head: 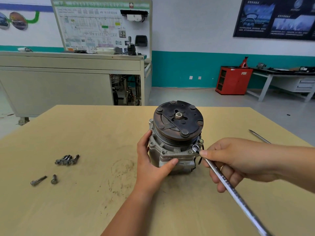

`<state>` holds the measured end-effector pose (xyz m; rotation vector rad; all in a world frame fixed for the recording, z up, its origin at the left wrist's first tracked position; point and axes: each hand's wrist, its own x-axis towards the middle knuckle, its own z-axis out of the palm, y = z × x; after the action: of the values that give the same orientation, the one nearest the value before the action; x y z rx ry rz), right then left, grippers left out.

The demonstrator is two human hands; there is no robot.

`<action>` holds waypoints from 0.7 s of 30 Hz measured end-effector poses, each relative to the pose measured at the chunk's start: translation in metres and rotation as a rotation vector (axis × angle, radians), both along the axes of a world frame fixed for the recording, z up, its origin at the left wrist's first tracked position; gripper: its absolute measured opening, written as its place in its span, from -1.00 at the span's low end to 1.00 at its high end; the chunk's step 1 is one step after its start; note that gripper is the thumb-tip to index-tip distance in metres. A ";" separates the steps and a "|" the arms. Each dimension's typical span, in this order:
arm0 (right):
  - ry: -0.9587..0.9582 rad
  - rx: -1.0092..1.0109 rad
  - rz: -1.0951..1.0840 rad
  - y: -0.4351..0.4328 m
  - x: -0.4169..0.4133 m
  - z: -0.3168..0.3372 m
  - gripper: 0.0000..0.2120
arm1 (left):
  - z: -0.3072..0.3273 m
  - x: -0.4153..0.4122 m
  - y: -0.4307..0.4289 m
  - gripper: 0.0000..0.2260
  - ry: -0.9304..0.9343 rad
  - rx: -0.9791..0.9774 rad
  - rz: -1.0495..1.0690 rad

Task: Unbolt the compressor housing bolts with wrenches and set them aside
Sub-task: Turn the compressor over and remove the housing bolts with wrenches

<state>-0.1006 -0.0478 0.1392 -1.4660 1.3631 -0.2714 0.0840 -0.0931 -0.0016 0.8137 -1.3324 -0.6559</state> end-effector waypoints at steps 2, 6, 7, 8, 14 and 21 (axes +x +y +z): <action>0.250 -0.076 0.117 -0.012 -0.007 0.015 -0.66 | 0.000 0.000 0.001 -0.25 0.005 0.001 -0.007; 0.864 -0.613 0.420 -0.040 -0.009 0.039 -0.70 | 0.002 0.000 0.001 -0.26 -0.013 -0.003 0.008; 0.920 -0.720 0.475 -0.046 -0.008 0.040 -0.74 | 0.002 0.000 0.001 -0.26 -0.016 -0.001 0.012; 0.937 -0.759 0.520 -0.049 -0.009 0.041 -0.77 | 0.002 0.001 0.001 -0.26 -0.015 0.002 0.011; 0.351 -0.104 0.333 -0.024 -0.044 0.032 -0.88 | -0.001 0.001 -0.001 -0.26 -0.005 0.003 0.006; -0.509 -0.162 -0.219 0.045 0.007 -0.052 -0.85 | 0.017 -0.005 0.023 -0.29 -0.063 0.005 0.175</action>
<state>-0.0940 -0.0030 0.0874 -1.2596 1.0967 -0.8522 0.0793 -0.0700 0.0152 0.9499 -1.2998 -0.4998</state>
